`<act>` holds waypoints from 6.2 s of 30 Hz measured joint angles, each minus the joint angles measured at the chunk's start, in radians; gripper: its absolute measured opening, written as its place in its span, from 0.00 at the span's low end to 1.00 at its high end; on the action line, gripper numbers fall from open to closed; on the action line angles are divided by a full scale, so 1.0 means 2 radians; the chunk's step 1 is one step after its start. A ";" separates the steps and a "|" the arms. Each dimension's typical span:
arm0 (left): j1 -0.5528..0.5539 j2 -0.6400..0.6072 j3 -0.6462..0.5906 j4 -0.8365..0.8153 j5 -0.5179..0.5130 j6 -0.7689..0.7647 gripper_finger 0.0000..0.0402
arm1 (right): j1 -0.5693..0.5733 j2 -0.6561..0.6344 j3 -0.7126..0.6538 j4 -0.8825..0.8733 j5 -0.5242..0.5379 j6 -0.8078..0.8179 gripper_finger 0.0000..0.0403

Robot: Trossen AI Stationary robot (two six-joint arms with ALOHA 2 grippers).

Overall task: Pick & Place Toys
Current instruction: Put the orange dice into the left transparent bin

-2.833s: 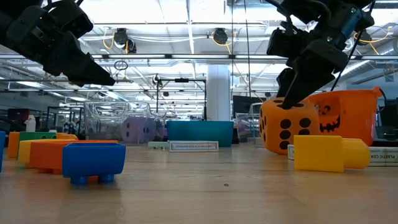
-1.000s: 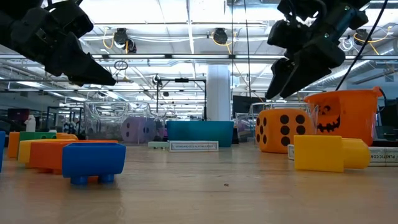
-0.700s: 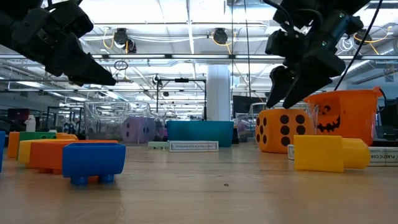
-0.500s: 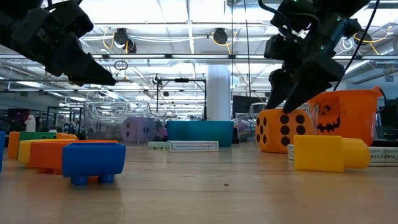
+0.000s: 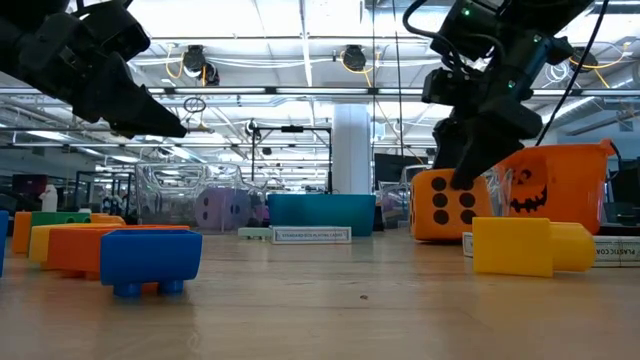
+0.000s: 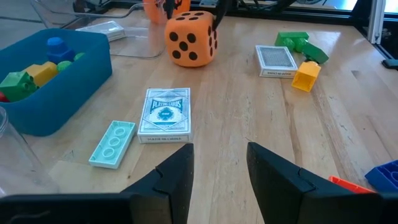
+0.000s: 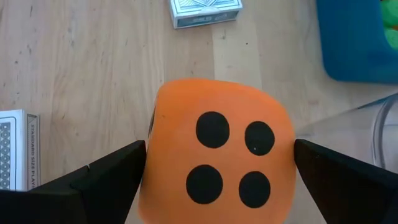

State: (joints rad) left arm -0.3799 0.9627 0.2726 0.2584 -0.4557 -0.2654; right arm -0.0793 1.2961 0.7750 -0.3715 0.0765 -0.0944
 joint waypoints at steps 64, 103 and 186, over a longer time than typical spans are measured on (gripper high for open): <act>0.000 0.000 0.000 -0.001 0.001 -0.002 0.38 | 0.002 -0.001 0.000 -0.002 0.000 0.116 0.97; 0.000 0.000 0.000 0.000 0.001 0.002 0.38 | 0.002 0.000 -0.001 0.150 -0.026 0.052 0.72; 0.086 0.066 0.071 0.245 -0.038 0.566 0.99 | -0.068 0.122 -0.001 0.734 -0.182 0.237 0.72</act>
State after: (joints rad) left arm -0.2089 1.0939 0.4149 0.7491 -0.5316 0.8665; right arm -0.2146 1.5398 0.7738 1.0968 -0.2867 0.3801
